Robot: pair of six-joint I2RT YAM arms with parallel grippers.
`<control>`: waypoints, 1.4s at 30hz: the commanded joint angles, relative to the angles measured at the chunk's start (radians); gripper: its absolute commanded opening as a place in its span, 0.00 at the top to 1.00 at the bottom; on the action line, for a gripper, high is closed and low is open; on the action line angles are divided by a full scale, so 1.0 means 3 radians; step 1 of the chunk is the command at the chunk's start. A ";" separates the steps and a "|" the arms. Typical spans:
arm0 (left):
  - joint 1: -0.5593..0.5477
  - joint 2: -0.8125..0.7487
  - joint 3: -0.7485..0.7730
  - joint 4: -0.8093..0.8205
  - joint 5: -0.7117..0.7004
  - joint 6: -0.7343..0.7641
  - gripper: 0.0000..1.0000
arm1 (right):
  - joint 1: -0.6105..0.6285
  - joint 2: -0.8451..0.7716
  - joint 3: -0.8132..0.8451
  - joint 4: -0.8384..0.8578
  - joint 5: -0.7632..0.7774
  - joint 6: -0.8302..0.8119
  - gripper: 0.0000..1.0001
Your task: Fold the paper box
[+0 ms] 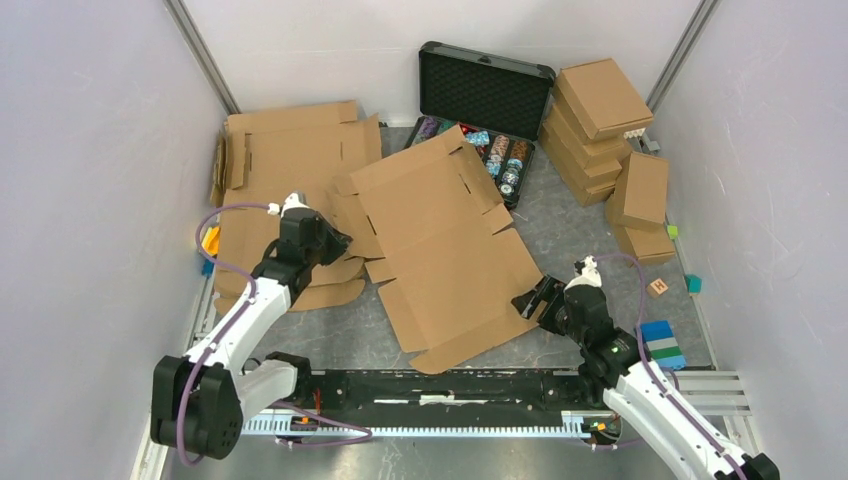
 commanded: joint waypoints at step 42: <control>-0.1183 -0.0812 -0.0551 -0.0087 -0.0363 -0.0447 0.88 | -0.0267 0.1363 0.1473 -0.0338 -0.0407 -0.0585 0.02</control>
